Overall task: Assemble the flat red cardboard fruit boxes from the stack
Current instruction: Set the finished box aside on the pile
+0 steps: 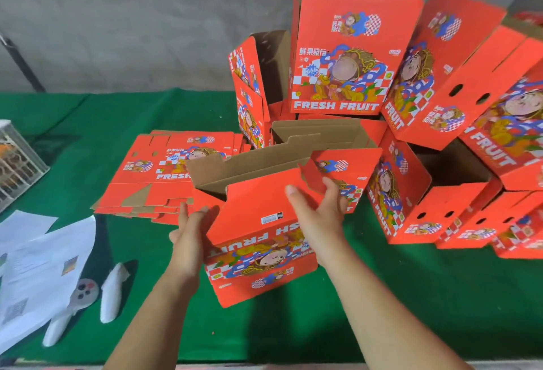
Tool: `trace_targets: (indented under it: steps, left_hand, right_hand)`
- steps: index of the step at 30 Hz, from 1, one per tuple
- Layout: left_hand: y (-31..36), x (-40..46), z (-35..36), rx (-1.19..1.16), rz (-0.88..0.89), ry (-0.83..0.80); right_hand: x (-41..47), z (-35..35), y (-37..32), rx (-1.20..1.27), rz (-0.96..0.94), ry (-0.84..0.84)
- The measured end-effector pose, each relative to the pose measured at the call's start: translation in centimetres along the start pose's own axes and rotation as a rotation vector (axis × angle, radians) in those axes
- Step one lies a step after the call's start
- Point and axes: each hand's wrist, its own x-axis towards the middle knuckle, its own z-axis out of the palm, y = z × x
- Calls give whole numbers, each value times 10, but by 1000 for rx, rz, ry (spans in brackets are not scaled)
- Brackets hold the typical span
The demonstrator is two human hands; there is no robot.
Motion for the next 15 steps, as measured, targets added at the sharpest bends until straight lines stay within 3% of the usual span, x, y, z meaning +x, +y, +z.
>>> trace_targets:
  steps: [6,10,15]
  left_hand:
    - [-5,-11,-2,-75,94,-113]
    - [-4,-12,-8,7,100,19]
    - [1,-31,8,112,148,14]
  right_hand:
    - [-3,23,-7,-77,-52,-34]
    - [-3,30,-11,-186,-103,-129]
    - [-20,47,-25,-272,-147,-197]
